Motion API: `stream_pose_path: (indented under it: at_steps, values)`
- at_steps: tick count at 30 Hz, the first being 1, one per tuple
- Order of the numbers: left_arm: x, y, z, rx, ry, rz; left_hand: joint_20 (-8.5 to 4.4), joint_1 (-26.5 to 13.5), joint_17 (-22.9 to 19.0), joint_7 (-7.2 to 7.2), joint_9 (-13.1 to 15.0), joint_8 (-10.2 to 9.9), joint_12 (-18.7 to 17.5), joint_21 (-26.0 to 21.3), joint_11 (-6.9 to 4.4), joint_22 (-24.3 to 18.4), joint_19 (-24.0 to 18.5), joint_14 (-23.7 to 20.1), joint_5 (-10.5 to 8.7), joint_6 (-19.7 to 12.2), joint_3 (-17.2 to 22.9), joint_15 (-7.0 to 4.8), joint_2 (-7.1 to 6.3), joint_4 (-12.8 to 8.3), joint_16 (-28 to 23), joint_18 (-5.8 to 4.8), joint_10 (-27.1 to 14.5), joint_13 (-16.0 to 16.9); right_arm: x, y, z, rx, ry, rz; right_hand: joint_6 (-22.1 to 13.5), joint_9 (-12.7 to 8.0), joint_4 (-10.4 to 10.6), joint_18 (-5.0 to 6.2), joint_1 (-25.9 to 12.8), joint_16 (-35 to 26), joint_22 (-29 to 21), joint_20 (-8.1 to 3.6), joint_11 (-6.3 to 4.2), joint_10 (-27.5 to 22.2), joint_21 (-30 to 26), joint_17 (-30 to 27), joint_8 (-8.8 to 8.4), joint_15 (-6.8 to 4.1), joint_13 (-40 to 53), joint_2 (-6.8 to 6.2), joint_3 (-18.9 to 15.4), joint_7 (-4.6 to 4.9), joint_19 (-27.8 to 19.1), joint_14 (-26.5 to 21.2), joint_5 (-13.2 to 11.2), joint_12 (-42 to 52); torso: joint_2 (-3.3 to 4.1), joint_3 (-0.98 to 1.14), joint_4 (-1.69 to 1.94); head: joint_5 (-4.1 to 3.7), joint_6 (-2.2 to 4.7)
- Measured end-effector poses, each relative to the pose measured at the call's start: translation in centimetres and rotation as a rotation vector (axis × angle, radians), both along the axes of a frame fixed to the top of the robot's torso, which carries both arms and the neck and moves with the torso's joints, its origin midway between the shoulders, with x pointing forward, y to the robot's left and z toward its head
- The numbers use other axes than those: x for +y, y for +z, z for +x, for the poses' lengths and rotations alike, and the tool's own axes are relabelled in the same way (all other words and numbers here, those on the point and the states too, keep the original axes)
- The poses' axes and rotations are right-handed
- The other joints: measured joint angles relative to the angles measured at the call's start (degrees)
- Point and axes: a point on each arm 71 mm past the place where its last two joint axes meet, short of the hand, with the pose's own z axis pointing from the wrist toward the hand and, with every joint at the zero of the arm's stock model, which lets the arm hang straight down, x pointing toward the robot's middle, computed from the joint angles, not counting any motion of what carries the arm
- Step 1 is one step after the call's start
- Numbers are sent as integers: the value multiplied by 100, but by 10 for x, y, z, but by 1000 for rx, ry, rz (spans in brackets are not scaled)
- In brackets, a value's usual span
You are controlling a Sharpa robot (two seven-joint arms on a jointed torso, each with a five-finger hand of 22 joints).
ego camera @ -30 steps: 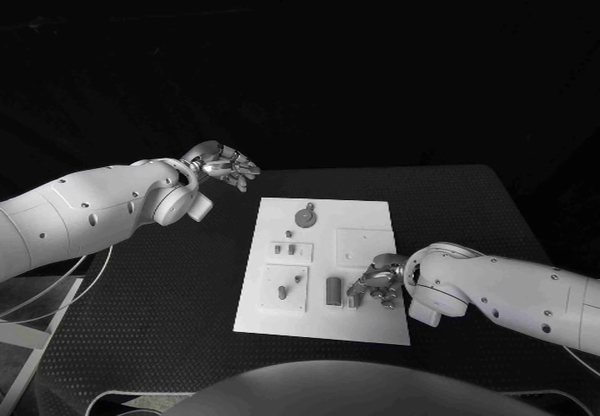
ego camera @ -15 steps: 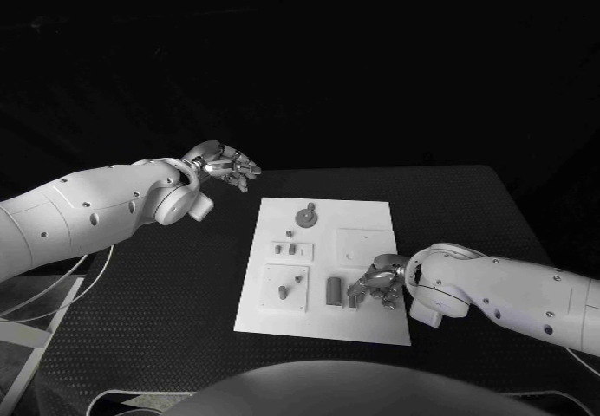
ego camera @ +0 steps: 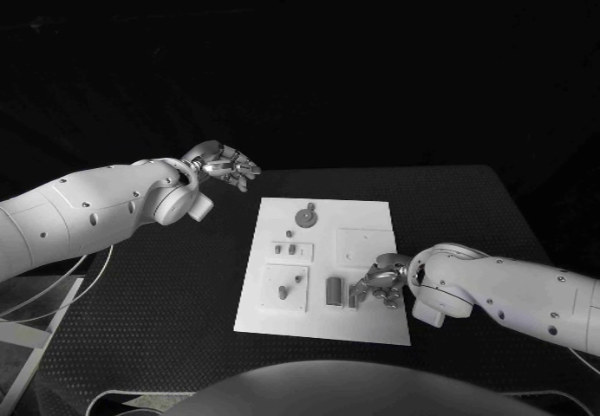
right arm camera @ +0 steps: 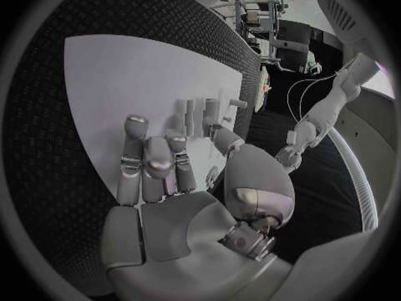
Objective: Assemble the parts on the task board
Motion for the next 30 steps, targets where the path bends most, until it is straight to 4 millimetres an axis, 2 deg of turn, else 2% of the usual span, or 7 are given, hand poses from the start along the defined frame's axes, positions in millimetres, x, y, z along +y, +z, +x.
stream_pose_path:
  at_steps: [8, 13, 18, 23, 25, 28, 30]
  values:
    - [0, 0, 0, 0, 1, 1, 0, 0, 5, 0, 0, 20, 0, 0, 0, 0, 0, 0, 0, 0, 0, 0, 0, 0, 0, -21, 0, 0, -13, 11, 6, -44, 4, 24, -4, -10, -65, 0, 99, 0, 0, 1, 0, 0, 0, -4, 0, 1, -3, 40, 18, -2, -1, 0, 0, 22, -7, -3, -4, -23, 0]
    - [1, 0, 1, -1, 5, -1, 0, 0, 5, 0, 0, 20, 0, 0, 0, 0, 0, 0, 0, 0, 0, 0, 0, 0, 0, 21, 0, 0, -16, 34, 25, -122, 8, 88, -35, -20, -97, 1, 124, 0, 0, 2, 1, -1, 0, -6, -30, 2, -6, 18, 16, -27, -1, 0, 0, 22, -17, -3, -14, -64, 0]
    - [-5, -1, 4, 1, 5, -17, -2, 0, 23, -10, 1, 54, 24, 0, 0, 0, 2, 20, 0, 10, 0, 20, 0, 0, 0, 29, 0, 1, -25, 53, 54, -218, -14, 187, -69, -31, -218, 2, 269, 0, 0, 11, 23, 21, -26, -18, -65, 14, -6, 116, 38, -33, 8, 1, 0, 22, -51, -7, -30, -115, 0]
    - [-7, -1, 8, -5, 9, -26, -14, 39, 39, -75, 15, 106, 69, 0, -20, -9, 14, 21, 0, 119, 0, 22, 39, 0, -27, 34, 20, 1, -42, 68, 90, -311, -93, 294, -353, -13, -442, 27, 360, -492, -4, 206, 134, -385, -396, -249, -66, 128, -248, 221, 44, 168, -588, -441, 0, -368, -118, -27, -49, -143, 4]
    - [-7, -2, 11, -11, 16, -27, -14, 63, 49, -115, 21, 149, 85, 0, -54, -16, 14, 22, 0, 177, 0, 22, 63, 0, -27, 37, 53, 1, -51, 75, 105, -347, -146, 345, -390, 1, -490, 33, 388, -773, -48, 314, 155, -584, -589, -371, -66, 168, -468, 269, 62, 204, -880, -668, 0, -672, -152, -38, -53, -157, 49]
    - [-7, -1, 15, -19, 25, -36, -14, 50, 50, -162, 21, 150, 85, 0, -62, -39, 14, 22, 0, 224, 0, 22, 73, 0, -79, 41, 62, -1, -63, 83, 128, -401, -239, 420, -493, 13, -511, 6, 454, -1372, -185, 479, 248, -948, -1003, -631, -66, 273, -966, 335, 83, 292, -1476, -1201, 0, -1303, -225, -56, -59, -192, 174]
    - [-6, 0, 19, -25, 36, -45, -7, 24, 42, -164, 18, 149, 85, 0, -62, -67, 8, 22, 0, 224, 0, 22, 99, 0, -153, 41, 62, -22, -70, 87, 141, -435, -295, 465, -556, 18, -497, -217, 470, -1942, -331, 625, 361, -1200, -1374, -890, -106, 428, -1458, 418, 151, 357, -1979, -1630, 0, -1884, -283, -74, -60, -213, 310]
